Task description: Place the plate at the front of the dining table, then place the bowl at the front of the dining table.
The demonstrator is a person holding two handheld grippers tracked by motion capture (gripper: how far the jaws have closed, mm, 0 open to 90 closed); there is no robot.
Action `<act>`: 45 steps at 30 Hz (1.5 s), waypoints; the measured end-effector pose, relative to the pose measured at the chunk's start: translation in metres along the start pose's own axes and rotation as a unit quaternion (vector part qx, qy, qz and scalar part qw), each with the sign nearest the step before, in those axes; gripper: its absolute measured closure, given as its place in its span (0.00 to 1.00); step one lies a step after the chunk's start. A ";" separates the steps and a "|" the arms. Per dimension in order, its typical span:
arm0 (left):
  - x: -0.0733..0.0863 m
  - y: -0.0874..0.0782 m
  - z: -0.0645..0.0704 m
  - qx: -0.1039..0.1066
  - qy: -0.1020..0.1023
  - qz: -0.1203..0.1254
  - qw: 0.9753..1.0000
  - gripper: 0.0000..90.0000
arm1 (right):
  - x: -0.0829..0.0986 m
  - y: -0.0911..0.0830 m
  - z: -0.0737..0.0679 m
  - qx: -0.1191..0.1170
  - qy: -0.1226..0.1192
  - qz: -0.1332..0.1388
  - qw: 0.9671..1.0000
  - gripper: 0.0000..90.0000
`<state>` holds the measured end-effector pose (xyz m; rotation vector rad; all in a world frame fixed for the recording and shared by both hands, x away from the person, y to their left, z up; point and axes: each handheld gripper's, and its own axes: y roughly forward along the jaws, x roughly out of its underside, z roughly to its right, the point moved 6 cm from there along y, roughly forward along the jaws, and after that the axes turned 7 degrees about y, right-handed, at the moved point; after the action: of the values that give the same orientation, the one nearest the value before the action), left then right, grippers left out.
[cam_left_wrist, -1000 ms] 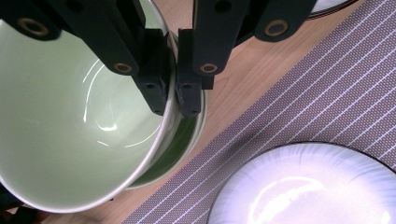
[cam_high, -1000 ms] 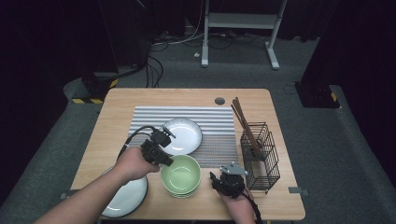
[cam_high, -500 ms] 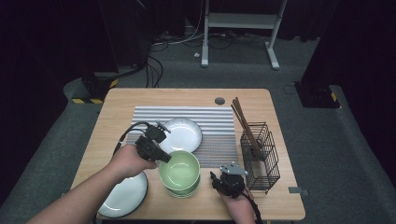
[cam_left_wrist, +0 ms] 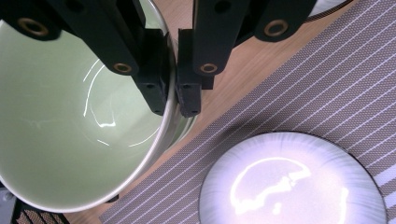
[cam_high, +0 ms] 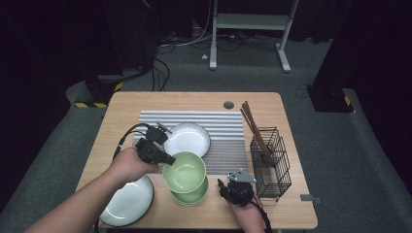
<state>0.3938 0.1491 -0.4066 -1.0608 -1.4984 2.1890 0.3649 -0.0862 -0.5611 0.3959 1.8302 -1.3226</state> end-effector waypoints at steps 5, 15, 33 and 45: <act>0.001 -0.002 -0.005 -0.007 -0.007 0.002 1.000 0.94 | 0.000 0.000 0.000 0.002 0.001 0.002 1.000 0.51; 0.001 -0.002 -0.009 -0.009 -0.016 0.022 1.000 0.94 | -0.001 -0.002 0.000 0.002 0.000 0.006 1.000 0.51; 0.000 -0.011 -0.019 -0.011 -0.030 0.040 0.999 0.94 | -0.001 -0.002 0.000 0.003 0.001 0.008 1.000 0.51; -0.004 -0.013 -0.033 -0.024 -0.048 0.060 0.997 0.94 | -0.002 -0.003 0.001 0.005 0.001 0.014 1.000 0.52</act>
<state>0.4176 0.1749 -0.3992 -1.1008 -1.5728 2.3281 0.3645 -0.0882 -0.5574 0.4268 1.8138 -1.3145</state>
